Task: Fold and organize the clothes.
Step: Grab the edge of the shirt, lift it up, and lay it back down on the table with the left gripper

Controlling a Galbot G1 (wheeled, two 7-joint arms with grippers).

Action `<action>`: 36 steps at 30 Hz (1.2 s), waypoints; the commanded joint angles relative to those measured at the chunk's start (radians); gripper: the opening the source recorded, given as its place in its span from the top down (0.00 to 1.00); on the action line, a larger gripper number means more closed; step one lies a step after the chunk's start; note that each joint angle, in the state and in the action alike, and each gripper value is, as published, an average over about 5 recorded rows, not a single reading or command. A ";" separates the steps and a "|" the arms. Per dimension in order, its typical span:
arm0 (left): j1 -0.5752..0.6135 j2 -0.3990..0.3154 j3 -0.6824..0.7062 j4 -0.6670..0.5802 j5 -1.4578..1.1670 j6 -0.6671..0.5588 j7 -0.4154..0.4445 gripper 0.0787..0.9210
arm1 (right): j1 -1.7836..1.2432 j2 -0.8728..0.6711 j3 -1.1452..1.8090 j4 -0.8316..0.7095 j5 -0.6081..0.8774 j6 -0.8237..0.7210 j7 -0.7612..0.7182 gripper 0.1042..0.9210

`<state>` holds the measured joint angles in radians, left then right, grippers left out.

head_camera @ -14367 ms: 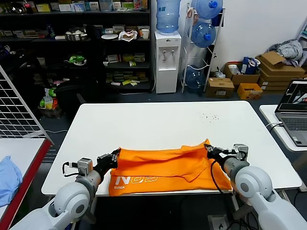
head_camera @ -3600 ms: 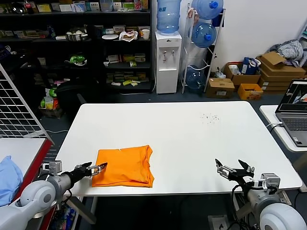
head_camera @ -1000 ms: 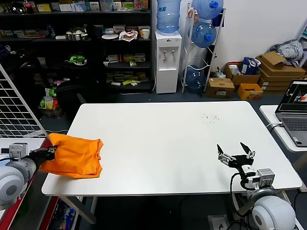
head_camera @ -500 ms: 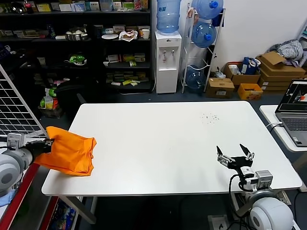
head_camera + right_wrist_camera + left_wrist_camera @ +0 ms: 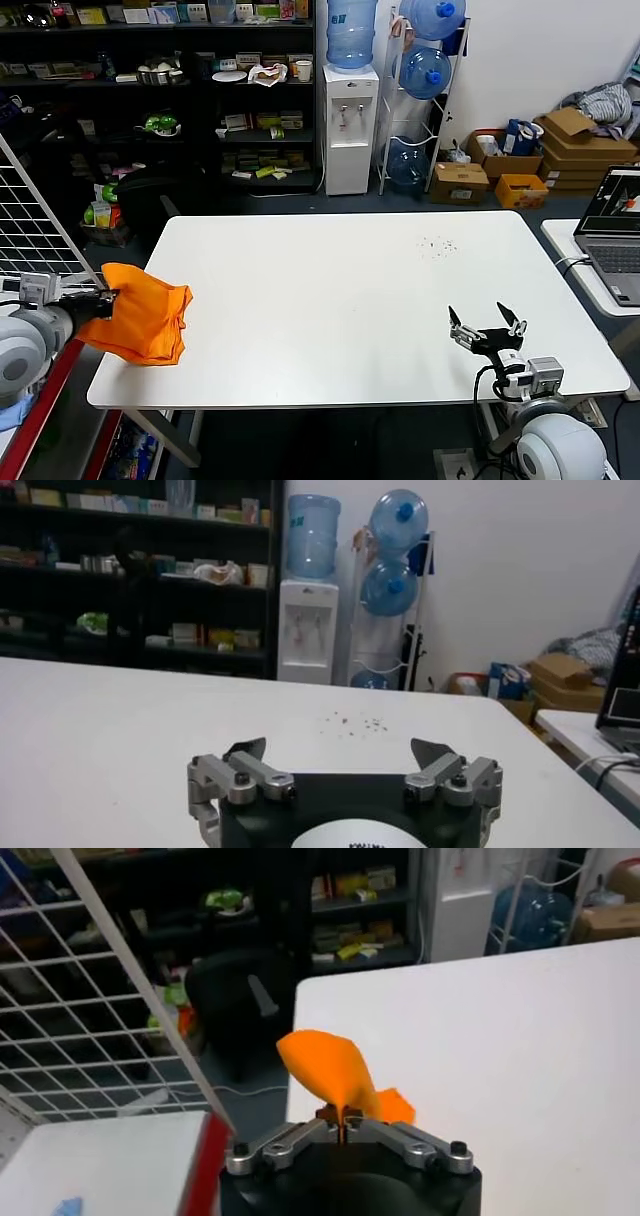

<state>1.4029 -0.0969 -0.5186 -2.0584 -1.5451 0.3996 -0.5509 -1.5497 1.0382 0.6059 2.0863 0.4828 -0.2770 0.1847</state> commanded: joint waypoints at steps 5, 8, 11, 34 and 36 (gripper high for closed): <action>-0.889 -0.617 0.875 -0.081 -0.325 -0.034 -0.388 0.96 | -0.026 0.086 -0.013 0.020 -0.077 -0.015 0.015 0.00; -1.022 -0.824 1.018 0.082 -0.294 -0.041 -0.392 0.96 | -0.038 0.110 -0.003 0.034 -0.087 -0.021 0.019 0.00; -1.073 -0.978 1.092 0.211 -0.241 -0.041 -0.376 0.96 | -0.052 0.127 0.015 0.048 -0.090 -0.023 0.020 0.00; -1.084 -1.239 1.091 0.521 -0.074 -0.052 -0.324 0.96 | -0.064 0.131 0.047 0.063 -0.071 -0.025 0.025 0.00; -1.085 -1.253 1.085 0.537 -0.064 -0.053 -0.322 0.96 | -0.064 0.133 0.045 0.064 -0.072 -0.026 0.025 0.00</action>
<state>0.3657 -1.2290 0.5162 -1.6378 -1.6567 0.3498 -0.8666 -1.6112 1.1602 0.6490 2.1455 0.4138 -0.3023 0.2088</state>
